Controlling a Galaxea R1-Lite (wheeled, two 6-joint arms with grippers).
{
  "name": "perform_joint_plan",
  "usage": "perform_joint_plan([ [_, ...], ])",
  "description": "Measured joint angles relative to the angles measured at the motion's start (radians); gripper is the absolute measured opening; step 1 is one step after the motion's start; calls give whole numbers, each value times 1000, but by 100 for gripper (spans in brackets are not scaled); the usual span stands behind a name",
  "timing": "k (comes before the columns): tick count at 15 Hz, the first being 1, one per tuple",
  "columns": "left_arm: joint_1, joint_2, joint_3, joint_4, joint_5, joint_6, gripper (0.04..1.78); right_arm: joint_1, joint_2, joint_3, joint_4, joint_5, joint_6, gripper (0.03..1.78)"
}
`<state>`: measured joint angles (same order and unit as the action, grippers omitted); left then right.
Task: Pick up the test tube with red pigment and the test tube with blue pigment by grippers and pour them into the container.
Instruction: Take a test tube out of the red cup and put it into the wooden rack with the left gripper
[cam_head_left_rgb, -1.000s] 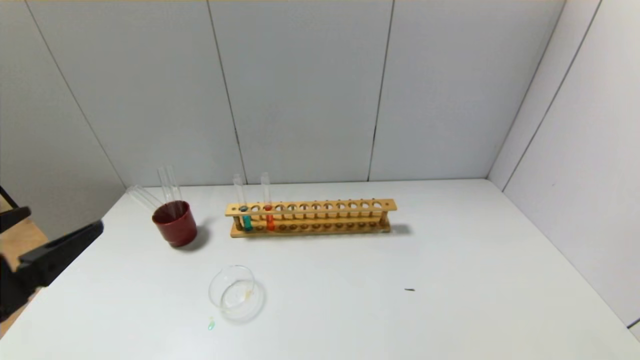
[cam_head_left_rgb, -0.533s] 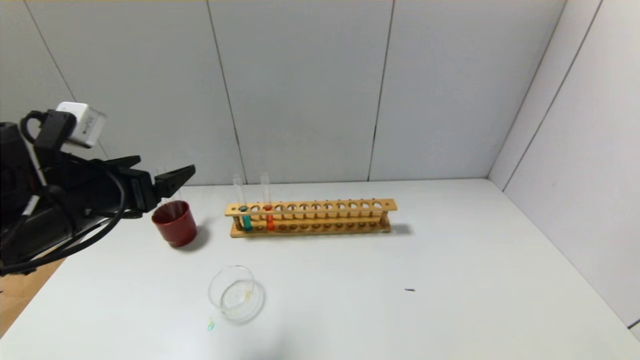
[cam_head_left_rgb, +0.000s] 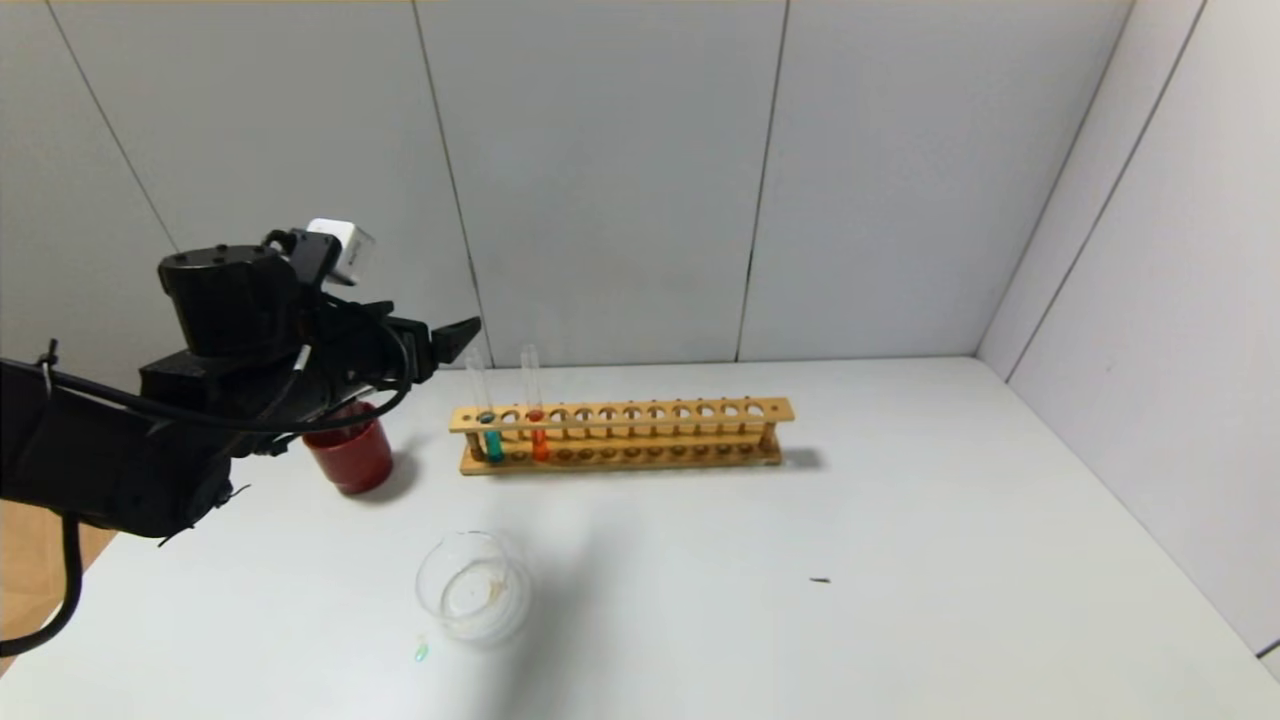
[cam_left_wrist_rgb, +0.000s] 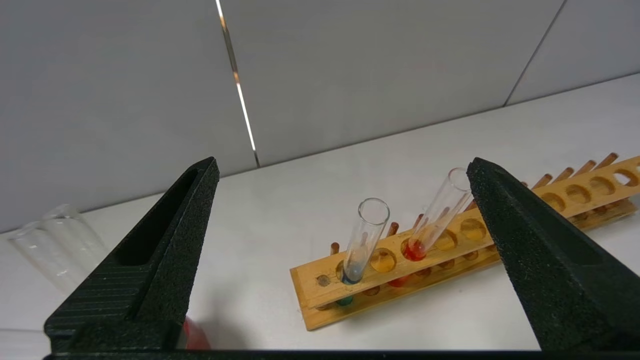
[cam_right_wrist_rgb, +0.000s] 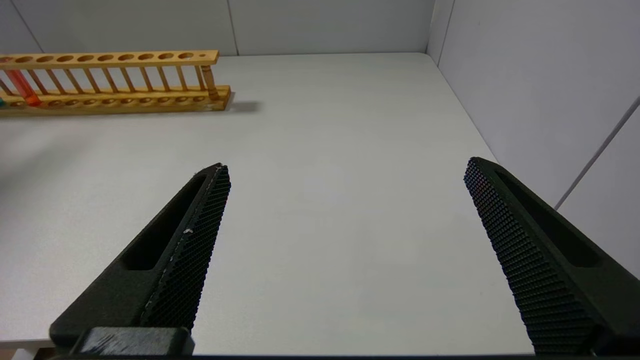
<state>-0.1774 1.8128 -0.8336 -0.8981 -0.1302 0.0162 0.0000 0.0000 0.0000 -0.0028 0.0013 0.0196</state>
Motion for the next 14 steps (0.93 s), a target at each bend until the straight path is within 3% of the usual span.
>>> perform_joint_plan([
  [7,-34,168,-24,-100,5,-5,175,0,0,0,0,0,0,171],
  [14,-40,208,37,-183,5,-7,175,0,0,0,0,0,0,171],
])
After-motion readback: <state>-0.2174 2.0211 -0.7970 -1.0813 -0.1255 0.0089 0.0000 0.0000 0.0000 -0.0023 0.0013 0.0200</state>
